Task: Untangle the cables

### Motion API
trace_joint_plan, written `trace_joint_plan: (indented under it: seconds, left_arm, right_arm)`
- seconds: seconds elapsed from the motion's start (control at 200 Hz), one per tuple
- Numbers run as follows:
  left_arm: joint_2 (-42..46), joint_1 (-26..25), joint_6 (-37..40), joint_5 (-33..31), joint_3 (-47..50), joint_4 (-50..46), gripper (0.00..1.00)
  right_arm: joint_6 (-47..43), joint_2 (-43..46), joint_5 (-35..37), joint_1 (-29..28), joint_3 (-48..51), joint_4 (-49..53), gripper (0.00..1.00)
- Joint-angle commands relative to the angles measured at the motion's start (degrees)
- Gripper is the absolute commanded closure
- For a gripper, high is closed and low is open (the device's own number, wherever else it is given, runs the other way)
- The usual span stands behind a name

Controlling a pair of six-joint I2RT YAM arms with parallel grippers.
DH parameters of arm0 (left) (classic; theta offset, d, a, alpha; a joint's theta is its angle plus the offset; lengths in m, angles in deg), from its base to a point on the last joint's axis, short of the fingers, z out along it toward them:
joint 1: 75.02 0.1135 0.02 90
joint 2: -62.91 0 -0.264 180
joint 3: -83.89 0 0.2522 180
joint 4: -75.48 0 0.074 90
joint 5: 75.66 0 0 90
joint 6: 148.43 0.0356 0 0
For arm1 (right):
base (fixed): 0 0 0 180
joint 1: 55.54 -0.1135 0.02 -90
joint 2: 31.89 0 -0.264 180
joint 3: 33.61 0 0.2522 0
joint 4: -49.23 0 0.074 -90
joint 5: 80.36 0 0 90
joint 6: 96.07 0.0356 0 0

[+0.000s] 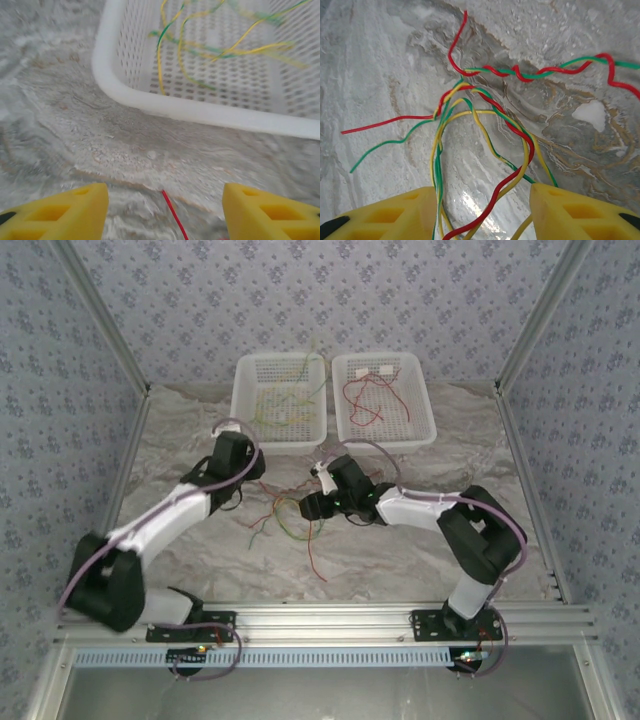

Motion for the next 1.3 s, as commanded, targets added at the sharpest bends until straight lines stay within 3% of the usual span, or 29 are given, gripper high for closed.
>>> trace_joint_plan:
  seconds: [0.0,0.155,0.275,0.43,0.61,0.835,1.004,1.034,1.079,1.299]
  left_arm:
    - [10.59,-0.77,-3.25,-5.43,5.63,-8.29,0.37]
    - [23.84,-0.96,-4.85,-6.00,11.46,-14.11,0.35]
    - [28.08,-0.96,-5.57,-6.01,13.64,-15.71,0.34]
    - [27.30,-0.96,-5.72,-5.90,14.46,-14.44,0.33]
    - [24.26,-0.96,-5.50,-4.91,13.59,-11.79,0.33]
    - [24.83,-0.96,-3.47,-2.97,12.22,-9.18,0.32]
    - [27.46,-0.88,-1.23,2.78,11.73,-5.38,0.31]
    - [28.08,-0.88,-1.00,3.84,11.84,-4.44,0.24]
    - [29.07,-0.64,-0.76,6.18,12.29,-2.42,0.23]
    - [30.94,0.19,-0.27,25.48,18.45,16.48,0.23]
  right_arm:
    - [0.91,-2.72,-0.39,-0.88,-2.44,4.93,0.46]
    - [0.52,-5.95,0.27,-1.68,-4.61,7.98,0.50]
    - [0.69,-7.35,-0.43,-1.82,-5.64,8.19,0.62]
    - [0.27,-4.93,1.34,-1.85,-5.98,8.85,0.88]
    - [-2.30,1.61,1.72,-1.73,-4.76,10.57,0.96]
    - [-5.89,12.87,5.21,-1.61,-3.60,14.70,1.00]
    - [-7.41,20.37,9.78,-0.90,-3.30,17.49,1.00]
    - [-7.64,21.73,11.10,-0.76,-2.92,17.66,1.00]
    - [-7.65,23.63,12.71,-0.34,-2.19,17.46,1.00]
    - [-3.99,30.30,15.74,3.81,2.08,14.65,1.00]
